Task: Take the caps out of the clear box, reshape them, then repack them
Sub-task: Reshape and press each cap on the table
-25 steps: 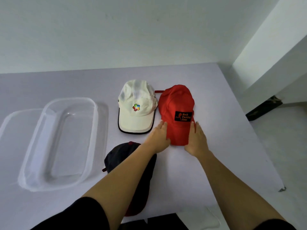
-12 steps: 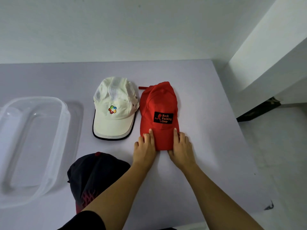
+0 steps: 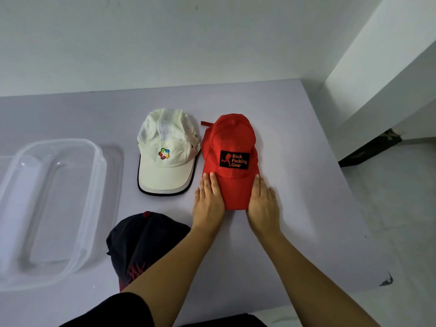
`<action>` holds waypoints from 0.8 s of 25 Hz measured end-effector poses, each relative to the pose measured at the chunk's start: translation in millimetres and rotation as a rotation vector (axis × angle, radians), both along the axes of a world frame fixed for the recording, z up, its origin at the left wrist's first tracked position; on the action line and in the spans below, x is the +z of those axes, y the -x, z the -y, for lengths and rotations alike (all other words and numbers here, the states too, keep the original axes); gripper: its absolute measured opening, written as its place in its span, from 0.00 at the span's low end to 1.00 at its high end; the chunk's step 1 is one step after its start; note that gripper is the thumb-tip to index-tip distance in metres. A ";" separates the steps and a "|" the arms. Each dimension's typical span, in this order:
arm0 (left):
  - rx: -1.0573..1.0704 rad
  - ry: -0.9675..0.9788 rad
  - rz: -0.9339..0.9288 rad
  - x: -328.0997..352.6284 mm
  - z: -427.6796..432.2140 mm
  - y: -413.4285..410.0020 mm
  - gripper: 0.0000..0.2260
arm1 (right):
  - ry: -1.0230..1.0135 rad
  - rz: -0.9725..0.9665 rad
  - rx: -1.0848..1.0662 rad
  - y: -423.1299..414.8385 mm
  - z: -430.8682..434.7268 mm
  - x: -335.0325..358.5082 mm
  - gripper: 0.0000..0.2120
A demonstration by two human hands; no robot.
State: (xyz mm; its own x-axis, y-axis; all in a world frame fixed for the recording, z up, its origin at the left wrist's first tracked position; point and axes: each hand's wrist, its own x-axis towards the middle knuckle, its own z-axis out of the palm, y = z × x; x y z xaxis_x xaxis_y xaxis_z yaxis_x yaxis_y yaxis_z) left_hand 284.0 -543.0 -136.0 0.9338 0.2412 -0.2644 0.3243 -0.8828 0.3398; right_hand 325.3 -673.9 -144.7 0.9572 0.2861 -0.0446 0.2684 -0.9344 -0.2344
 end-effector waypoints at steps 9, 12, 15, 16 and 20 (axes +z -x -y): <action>0.027 0.254 0.361 26.4 -15.8 11.8 0.27 | -0.603 -0.181 -0.015 21.2 -26.6 26.3 0.34; 0.070 0.393 0.329 35.4 -15.5 16.2 0.31 | -0.781 -0.210 -0.023 24.8 -30.9 31.6 0.32; 0.119 0.485 0.307 42.3 -10.8 17.7 0.31 | -0.899 -0.262 -0.011 22.6 -31.8 44.5 0.29; 0.140 0.531 0.294 43.8 -8.3 20.0 0.30 | -0.909 -0.299 -0.004 21.6 -30.1 46.9 0.30; 0.206 0.634 0.286 52.3 -5.5 23.0 0.28 | -0.927 -0.402 0.049 24.9 -30.5 53.7 0.32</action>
